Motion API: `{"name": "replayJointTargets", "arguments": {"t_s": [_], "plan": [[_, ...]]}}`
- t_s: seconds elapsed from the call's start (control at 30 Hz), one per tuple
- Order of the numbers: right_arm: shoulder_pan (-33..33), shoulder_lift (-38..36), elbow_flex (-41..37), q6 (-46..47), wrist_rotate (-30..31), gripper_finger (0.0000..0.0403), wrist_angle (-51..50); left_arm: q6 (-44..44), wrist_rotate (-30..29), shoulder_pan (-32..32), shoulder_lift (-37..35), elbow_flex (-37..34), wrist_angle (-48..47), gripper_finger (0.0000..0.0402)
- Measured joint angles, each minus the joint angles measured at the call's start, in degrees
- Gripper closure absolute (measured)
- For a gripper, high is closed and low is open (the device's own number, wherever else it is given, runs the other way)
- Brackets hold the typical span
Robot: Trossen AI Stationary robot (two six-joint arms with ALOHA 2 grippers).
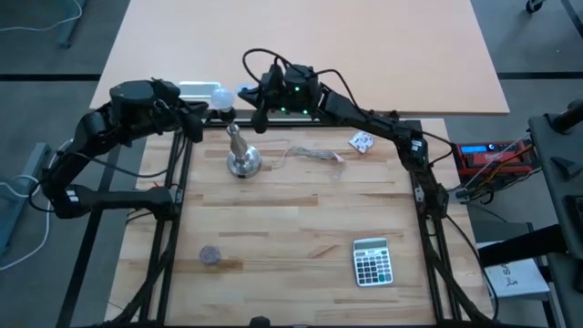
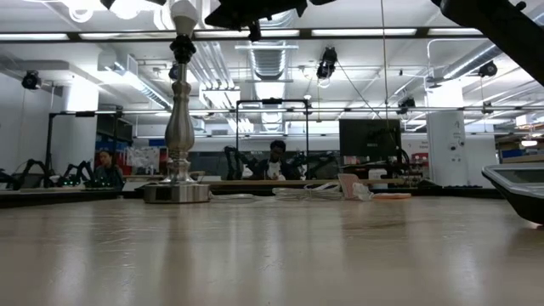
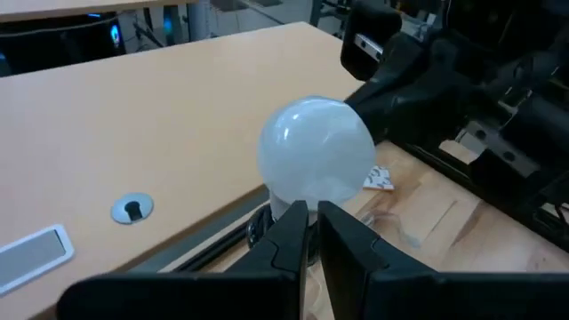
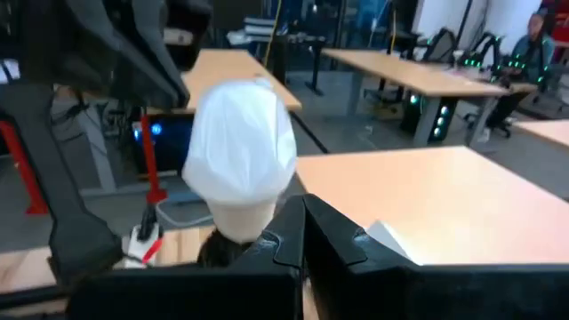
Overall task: Screw lightbulb
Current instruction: Insert the lightbulb into the lamp
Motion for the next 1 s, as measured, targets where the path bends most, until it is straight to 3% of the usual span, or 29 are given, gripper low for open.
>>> {"name": "replayJointTargets", "arguments": {"t_s": [0.67, 0.87, 1.0], "plan": [[2.44, 0.29, 0.00, -1.99, -6.95, 0.0403, -0.41, 1.14, -1.85, 0.00, 5.91, -0.13, 0.11, 0.0381], [2.12, -0.34, 0.00, -3.51, 0.84, 0.0403, -3.51, -0.43, -1.83, 0.00, 3.74, -0.17, 0.07, 0.0381], [0.61, -0.52, 0.00, -2.00, 2.48, 0.0403, -3.66, -0.66, -1.85, 0.00, 2.15, 0.23, 0.38, 0.0381]]}}
